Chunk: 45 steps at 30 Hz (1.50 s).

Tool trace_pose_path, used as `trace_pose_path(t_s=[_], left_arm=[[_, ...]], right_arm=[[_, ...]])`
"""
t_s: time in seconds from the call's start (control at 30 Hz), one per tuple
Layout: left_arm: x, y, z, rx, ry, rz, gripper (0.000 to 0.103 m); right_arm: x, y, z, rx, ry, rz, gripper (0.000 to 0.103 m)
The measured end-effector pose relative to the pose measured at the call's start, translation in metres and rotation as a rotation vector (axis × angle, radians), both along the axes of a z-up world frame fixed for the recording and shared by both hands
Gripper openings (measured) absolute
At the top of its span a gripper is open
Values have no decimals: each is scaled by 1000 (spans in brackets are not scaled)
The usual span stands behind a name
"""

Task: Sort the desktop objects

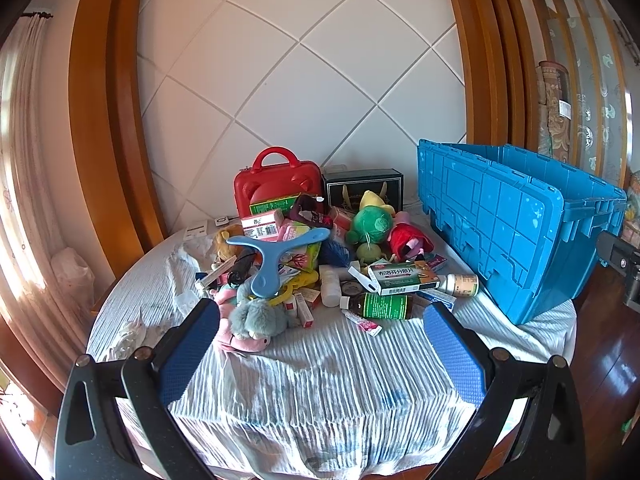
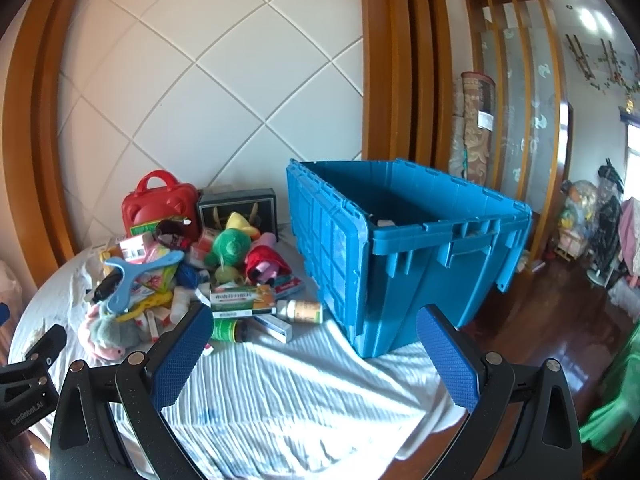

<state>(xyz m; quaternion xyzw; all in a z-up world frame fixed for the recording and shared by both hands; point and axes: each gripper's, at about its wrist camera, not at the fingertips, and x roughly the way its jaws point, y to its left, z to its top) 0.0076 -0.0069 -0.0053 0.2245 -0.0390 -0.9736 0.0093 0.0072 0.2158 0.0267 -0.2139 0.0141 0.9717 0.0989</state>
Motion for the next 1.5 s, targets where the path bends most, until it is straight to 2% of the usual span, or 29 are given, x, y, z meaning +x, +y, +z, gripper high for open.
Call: trace_pose_path(t_s=[1.5], left_arm=[[-1, -1, 0, 15, 7, 5, 103]], right_arm=[[-2, 0, -1, 8, 1, 17, 103]])
